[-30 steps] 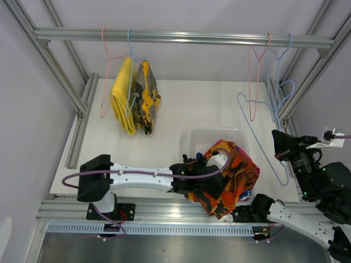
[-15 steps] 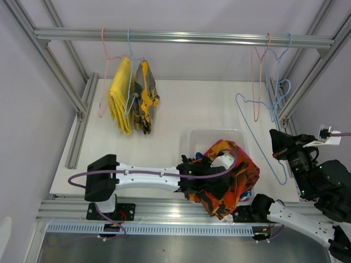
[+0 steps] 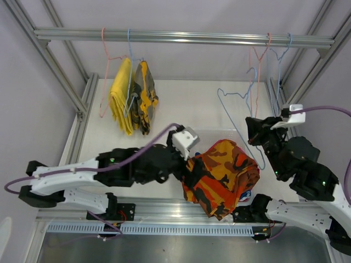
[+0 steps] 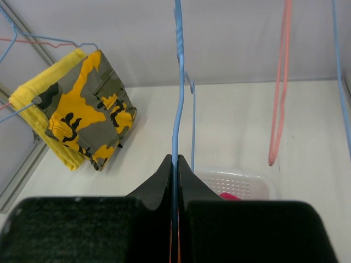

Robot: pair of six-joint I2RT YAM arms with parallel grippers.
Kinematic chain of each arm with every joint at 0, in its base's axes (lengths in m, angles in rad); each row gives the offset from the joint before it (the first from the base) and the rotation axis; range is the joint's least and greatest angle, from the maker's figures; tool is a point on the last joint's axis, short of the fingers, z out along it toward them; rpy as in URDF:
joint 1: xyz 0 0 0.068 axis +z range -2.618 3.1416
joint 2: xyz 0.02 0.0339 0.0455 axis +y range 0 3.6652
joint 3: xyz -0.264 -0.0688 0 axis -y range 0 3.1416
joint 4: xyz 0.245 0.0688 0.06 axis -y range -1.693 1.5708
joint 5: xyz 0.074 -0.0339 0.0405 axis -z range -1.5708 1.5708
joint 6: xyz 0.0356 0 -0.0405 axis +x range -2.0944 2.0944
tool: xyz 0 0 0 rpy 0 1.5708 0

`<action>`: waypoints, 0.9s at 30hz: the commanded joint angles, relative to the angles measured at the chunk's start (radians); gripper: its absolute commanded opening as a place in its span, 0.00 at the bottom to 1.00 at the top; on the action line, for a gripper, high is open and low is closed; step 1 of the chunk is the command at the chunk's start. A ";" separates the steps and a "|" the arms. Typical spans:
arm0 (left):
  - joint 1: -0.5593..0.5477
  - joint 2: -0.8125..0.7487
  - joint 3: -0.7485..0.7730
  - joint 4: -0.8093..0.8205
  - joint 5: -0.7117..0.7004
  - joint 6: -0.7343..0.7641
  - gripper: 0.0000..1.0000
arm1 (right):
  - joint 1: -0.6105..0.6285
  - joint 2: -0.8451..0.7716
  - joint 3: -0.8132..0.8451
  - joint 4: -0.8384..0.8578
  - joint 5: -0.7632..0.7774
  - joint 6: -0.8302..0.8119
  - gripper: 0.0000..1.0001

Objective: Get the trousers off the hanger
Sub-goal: Place the trousers in the bin, then place the hanger at the clothesline.

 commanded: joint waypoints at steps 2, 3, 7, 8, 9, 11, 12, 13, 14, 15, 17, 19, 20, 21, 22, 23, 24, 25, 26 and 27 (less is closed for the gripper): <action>0.062 -0.074 0.012 0.074 -0.046 0.146 0.99 | -0.006 0.068 0.037 0.100 -0.019 -0.056 0.00; 0.077 -0.087 0.009 0.079 -0.063 0.160 0.99 | -0.014 0.077 0.037 0.107 -0.024 -0.059 0.00; 0.218 -0.182 -0.069 0.158 -0.073 0.168 0.99 | -0.039 0.135 0.052 0.161 -0.033 -0.091 0.00; 0.258 -0.208 -0.113 0.180 -0.050 0.166 0.99 | -0.045 0.154 0.066 0.160 -0.036 -0.097 0.00; 0.329 -0.259 -0.135 0.200 -0.048 0.166 0.99 | -0.052 0.189 0.094 0.158 -0.034 -0.103 0.00; 0.408 -0.309 -0.224 0.265 -0.069 0.192 0.99 | -0.075 0.224 0.121 0.161 -0.036 -0.114 0.00; 0.421 -0.352 -0.250 0.293 -0.100 0.212 0.99 | -0.081 0.240 0.147 0.173 -0.045 -0.123 0.00; 0.422 -0.370 -0.331 0.327 -0.143 0.271 0.99 | -0.098 0.267 0.161 0.181 -0.048 -0.140 0.00; 0.431 -0.390 -0.359 0.399 -0.187 0.295 1.00 | -0.108 0.284 0.178 0.186 -0.057 -0.145 0.00; 0.442 -0.421 -0.382 0.422 -0.186 0.307 0.99 | -0.118 0.300 0.215 0.190 -0.064 -0.152 0.00; 0.491 -0.442 -0.449 0.439 -0.160 0.307 0.99 | -0.150 0.349 0.259 0.193 -0.079 -0.165 0.00; 0.510 -0.456 -0.468 0.438 -0.154 0.291 0.99 | -0.181 0.401 0.319 0.190 -0.102 -0.177 0.00; 0.511 -0.458 -0.463 0.424 -0.140 0.289 1.00 | -0.192 0.418 0.341 0.189 -0.111 -0.180 0.00; 0.513 -0.461 -0.463 0.421 -0.134 0.287 0.99 | -0.204 0.433 0.358 0.189 -0.120 -0.186 0.00; 0.511 -0.466 -0.460 0.419 -0.135 0.289 0.99 | -0.218 0.448 0.394 0.189 -0.129 -0.189 0.00; 0.513 -0.470 -0.463 0.418 -0.142 0.293 0.99 | -0.250 0.479 0.414 0.186 -0.143 -0.191 0.00; 0.513 -0.476 -0.462 0.418 -0.149 0.293 1.00 | -0.265 0.494 0.434 0.178 -0.171 -0.188 0.00; 0.511 -0.482 -0.466 0.424 -0.158 0.297 0.99 | -0.282 0.507 0.453 0.173 -0.185 -0.185 0.00; 0.511 -0.496 -0.477 0.428 -0.157 0.301 0.99 | -0.299 0.531 0.483 0.170 -0.211 -0.185 0.00; 0.511 -0.499 -0.480 0.435 -0.157 0.304 0.99 | -0.336 0.542 0.494 0.166 -0.225 -0.174 0.00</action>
